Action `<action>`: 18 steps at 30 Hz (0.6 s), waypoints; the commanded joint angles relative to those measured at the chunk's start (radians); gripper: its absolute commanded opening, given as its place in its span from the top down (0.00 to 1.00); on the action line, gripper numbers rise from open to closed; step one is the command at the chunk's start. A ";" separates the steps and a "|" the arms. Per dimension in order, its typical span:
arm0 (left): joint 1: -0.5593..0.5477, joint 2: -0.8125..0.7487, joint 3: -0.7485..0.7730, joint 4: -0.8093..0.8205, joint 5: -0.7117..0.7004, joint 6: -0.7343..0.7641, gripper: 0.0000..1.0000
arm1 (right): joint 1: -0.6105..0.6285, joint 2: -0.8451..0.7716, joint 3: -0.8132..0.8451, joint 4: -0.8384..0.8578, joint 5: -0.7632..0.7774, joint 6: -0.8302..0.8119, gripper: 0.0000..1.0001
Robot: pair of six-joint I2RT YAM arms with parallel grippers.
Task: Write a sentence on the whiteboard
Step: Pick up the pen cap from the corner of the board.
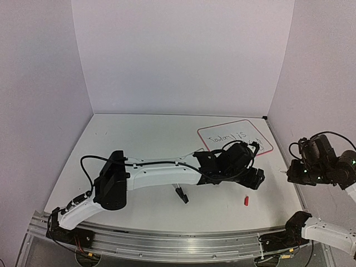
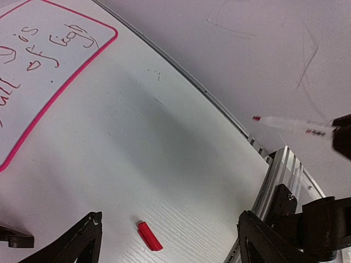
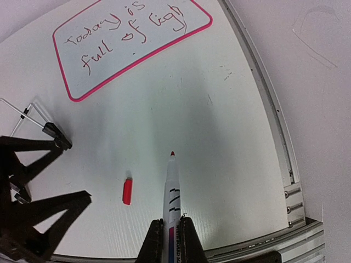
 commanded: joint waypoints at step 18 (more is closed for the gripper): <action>-0.132 0.257 0.151 -0.153 -0.281 0.087 0.25 | -0.002 -0.007 -0.037 0.006 0.101 0.007 1.00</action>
